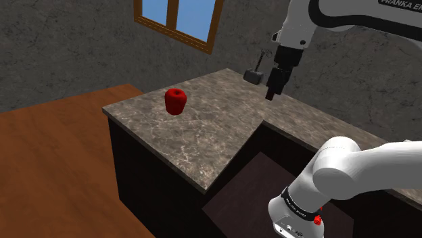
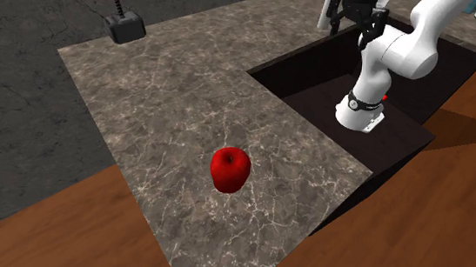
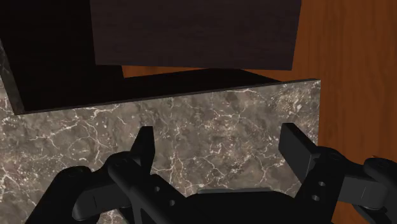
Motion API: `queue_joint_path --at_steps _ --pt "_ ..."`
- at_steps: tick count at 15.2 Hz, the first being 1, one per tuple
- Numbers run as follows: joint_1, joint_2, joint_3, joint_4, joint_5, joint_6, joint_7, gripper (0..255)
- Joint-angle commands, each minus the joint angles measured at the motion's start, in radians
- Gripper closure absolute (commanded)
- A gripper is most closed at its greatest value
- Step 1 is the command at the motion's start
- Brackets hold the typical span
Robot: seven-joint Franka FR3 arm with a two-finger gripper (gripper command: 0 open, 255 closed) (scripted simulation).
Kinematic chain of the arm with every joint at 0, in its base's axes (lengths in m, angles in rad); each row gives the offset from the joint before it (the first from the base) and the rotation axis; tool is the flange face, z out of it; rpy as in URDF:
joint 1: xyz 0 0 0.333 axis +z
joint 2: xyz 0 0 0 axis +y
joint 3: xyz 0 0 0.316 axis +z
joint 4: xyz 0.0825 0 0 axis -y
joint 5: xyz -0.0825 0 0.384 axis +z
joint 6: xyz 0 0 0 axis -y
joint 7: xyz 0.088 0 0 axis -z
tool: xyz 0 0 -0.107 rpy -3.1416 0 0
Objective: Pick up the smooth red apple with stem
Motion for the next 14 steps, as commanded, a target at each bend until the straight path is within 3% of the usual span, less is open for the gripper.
queue_joint_path --at_steps 1,14 --pt "0.000 0.000 0.000 0.000 0.000 0.000 0.000 0" --pt "0.074 0.434 -0.037 0.170 -0.027 0.341 -0.220 0"
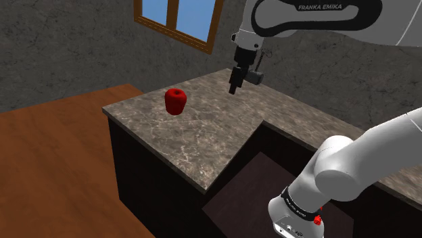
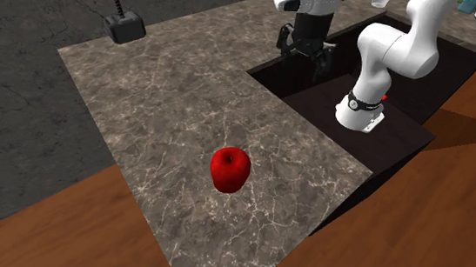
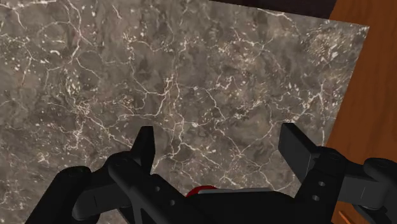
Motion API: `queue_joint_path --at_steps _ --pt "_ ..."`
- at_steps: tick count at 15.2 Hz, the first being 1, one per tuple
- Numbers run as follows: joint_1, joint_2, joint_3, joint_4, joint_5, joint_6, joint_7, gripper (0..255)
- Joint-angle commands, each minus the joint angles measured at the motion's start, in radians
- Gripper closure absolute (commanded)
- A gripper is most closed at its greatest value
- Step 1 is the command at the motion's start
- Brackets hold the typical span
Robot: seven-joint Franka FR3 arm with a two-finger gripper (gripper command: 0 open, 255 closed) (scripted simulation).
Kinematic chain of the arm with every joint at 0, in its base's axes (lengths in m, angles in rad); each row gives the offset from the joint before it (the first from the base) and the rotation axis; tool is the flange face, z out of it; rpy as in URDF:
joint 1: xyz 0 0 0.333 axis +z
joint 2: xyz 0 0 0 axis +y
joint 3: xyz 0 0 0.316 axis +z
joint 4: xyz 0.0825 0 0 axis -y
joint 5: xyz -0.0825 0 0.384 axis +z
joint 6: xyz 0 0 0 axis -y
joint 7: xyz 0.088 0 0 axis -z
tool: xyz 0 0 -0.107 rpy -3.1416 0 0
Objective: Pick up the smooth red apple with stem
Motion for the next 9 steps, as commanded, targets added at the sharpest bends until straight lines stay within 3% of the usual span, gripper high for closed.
queue_joint_path --at_steps 1,9 --pt "0.011 0.072 -0.002 0.042 0.001 0.044 -0.033 0" --pt "0.045 0.346 0.006 0.253 0.013 0.156 -0.156 0"
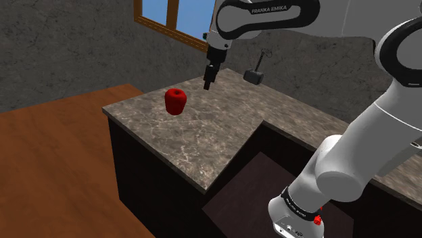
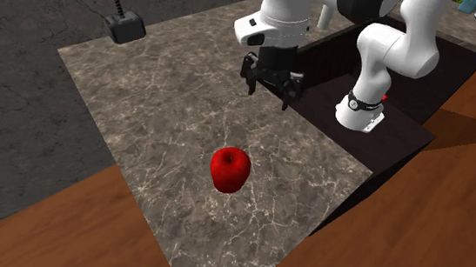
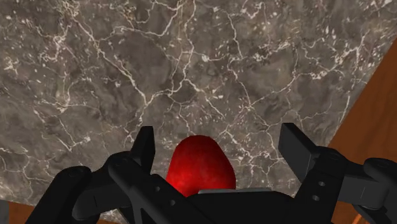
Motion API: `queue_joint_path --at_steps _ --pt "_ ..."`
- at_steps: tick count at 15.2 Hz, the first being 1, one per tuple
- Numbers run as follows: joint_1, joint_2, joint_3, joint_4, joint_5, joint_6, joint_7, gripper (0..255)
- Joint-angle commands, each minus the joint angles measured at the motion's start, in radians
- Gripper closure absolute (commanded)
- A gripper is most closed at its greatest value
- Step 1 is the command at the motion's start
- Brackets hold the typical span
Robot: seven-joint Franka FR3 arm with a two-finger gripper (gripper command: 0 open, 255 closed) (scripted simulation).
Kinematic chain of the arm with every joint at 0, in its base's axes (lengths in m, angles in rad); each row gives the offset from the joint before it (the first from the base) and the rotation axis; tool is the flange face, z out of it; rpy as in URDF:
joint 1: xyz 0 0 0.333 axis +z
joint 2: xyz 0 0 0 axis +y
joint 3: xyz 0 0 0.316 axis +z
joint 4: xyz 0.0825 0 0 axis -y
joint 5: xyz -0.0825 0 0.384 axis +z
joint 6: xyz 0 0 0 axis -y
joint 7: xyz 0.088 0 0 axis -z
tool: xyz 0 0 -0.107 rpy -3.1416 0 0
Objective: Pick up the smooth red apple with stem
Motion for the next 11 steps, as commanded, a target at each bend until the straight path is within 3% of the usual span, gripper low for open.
queue_joint_path --at_steps 1,11 --pt "0.008 0.064 0.006 0.055 0.003 0.022 -0.029 0" --pt "0.036 0.397 0.045 0.419 0.007 0.051 -0.151 0"
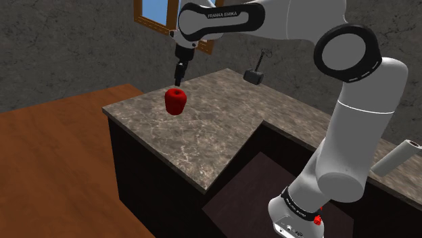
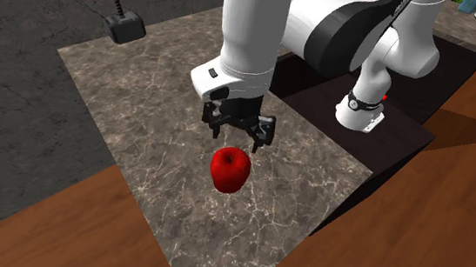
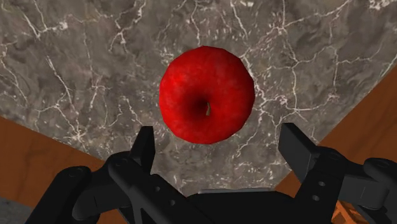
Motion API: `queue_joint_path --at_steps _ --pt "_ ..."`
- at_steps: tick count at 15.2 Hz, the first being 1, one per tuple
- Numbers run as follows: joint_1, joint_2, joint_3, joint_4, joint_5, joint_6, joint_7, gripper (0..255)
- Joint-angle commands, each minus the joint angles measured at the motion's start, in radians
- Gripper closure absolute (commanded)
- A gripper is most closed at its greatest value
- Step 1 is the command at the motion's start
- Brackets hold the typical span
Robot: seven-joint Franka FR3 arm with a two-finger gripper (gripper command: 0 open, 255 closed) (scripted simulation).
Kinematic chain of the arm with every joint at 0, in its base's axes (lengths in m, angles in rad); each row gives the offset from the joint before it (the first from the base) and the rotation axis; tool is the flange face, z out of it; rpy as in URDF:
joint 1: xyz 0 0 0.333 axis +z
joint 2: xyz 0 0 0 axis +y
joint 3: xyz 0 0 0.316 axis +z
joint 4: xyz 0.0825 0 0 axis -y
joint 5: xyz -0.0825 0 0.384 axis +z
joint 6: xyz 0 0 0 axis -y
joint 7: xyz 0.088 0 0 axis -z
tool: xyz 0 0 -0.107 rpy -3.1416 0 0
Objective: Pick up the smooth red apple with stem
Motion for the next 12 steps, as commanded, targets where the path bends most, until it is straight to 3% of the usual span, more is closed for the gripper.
queue_joint_path --at_steps 1,9,10,12 --pt "0.000 0.036 0.003 0.032 0.000 0.009 -0.014 0" --pt "0.000 0.054 0.003 -0.030 0.000 0.090 -0.013 0" --pt "0.000 0.055 0.003 -0.028 0.000 0.089 -0.013 255" --pt "0.000 0.056 0.003 -0.028 0.000 0.089 -0.013 255"
